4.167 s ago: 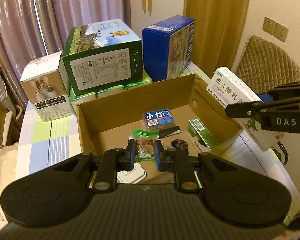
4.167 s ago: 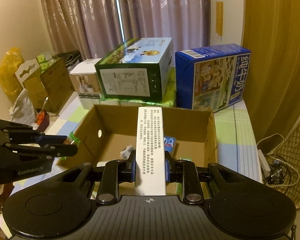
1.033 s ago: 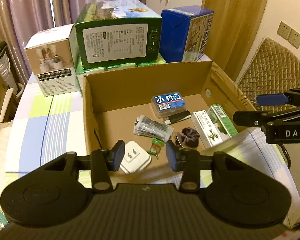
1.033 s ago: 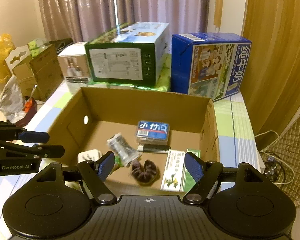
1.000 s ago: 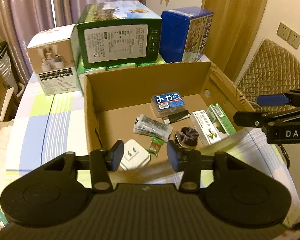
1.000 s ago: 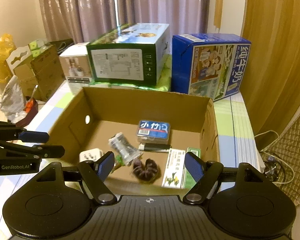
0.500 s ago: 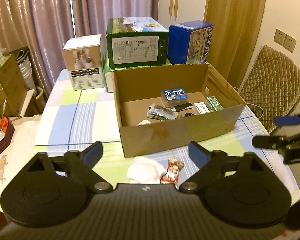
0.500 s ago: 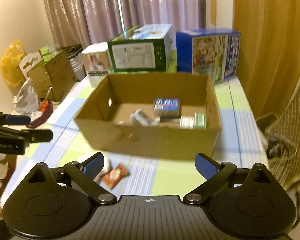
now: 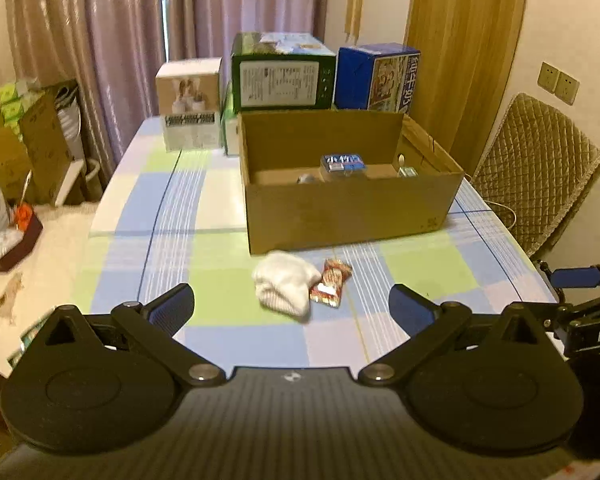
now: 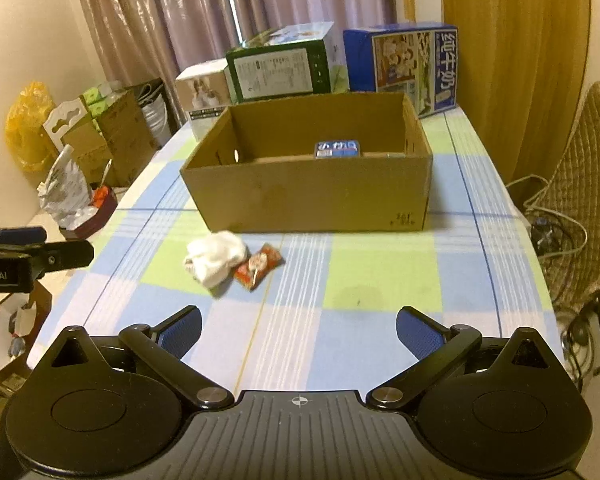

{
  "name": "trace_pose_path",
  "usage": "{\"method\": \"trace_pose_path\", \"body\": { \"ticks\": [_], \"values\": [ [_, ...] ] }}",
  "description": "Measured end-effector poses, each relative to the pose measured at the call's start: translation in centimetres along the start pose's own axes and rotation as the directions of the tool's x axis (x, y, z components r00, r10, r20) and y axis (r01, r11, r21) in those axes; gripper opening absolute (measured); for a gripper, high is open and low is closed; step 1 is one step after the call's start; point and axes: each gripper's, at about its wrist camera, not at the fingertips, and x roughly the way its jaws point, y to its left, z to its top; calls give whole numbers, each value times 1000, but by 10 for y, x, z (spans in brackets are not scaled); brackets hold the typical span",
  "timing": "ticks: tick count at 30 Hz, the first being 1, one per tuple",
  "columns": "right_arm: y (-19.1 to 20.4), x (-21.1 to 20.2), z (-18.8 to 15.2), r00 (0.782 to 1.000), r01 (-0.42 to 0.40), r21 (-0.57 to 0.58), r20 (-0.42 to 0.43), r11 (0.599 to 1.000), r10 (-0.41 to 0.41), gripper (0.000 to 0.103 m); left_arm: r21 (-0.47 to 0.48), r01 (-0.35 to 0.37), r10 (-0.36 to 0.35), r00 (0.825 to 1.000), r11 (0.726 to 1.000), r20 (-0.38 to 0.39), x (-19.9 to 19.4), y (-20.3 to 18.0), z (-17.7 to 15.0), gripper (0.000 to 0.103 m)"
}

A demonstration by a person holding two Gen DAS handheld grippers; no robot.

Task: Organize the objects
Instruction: 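Withdraw both grippers from the box toward the towel and red packet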

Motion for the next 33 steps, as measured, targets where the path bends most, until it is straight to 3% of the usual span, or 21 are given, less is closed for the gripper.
{"method": "trace_pose_path", "body": {
  "ticks": [14,24,30,33],
  "values": [
    [4,3,-21,1000,-8,8,-28,1000,9,101,-78,-22,18,998,997,-56,1,14,-37,102],
    [5,11,-24,998,-32,-35,45,999,33,101,-58,-38,34,998,998,-56,19,18,-37,102],
    [3,31,-24,999,-35,-56,34,998,37,101,-23,-17,15,998,1000,-63,43,19,-32,101],
    [2,42,-24,999,-44,-72,28,996,46,101,-7,13,-14,997,1000,-79,59,18,-30,96]
  ]
}}
